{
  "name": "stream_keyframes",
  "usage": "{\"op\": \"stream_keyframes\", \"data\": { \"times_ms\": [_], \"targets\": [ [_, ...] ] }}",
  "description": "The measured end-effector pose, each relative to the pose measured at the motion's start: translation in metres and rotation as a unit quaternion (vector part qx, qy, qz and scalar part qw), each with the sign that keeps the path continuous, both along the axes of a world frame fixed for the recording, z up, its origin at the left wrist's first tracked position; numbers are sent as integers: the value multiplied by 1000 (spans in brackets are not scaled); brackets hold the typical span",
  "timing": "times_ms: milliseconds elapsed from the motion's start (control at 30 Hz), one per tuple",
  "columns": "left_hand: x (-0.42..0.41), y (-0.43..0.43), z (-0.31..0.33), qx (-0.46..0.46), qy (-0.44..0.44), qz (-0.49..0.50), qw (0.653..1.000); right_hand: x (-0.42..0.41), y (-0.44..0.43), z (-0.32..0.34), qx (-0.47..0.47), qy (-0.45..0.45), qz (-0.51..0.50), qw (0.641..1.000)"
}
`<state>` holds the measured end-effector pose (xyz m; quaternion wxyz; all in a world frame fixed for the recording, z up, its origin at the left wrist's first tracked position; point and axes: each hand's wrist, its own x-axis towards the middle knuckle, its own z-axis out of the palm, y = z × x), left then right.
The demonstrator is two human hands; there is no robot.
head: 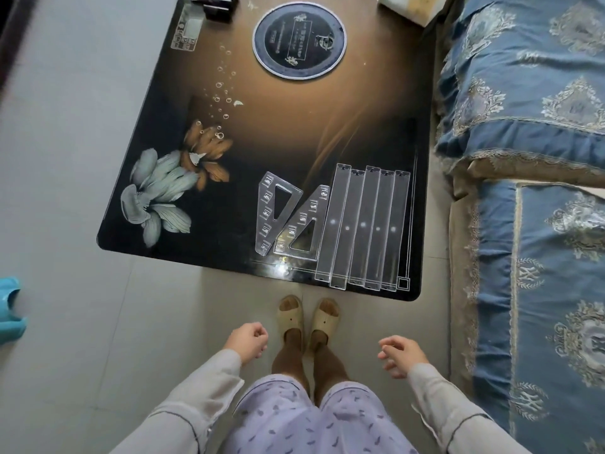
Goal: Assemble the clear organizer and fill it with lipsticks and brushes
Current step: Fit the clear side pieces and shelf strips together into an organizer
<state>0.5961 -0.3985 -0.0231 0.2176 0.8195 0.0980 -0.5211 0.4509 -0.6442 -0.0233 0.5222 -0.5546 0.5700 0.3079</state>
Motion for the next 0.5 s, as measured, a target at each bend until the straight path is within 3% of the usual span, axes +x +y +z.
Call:
{"op": "stream_keyframes", "data": {
  "times_ms": [100,167,333,500],
  "targets": [
    [19,-14,-1,-2,-31,-74,997,32,6,0,20,-42,15,999],
    [39,-21,-11,-1,-73,-72,995,62,16,-5,41,-85,30,995],
    [88,-47,-18,-57,-211,65,974,146,44,10,58,-212,80,972],
    [139,-74,-32,-49,-329,185,925,232,62,-7,11,-254,114,960]
  ]
}}
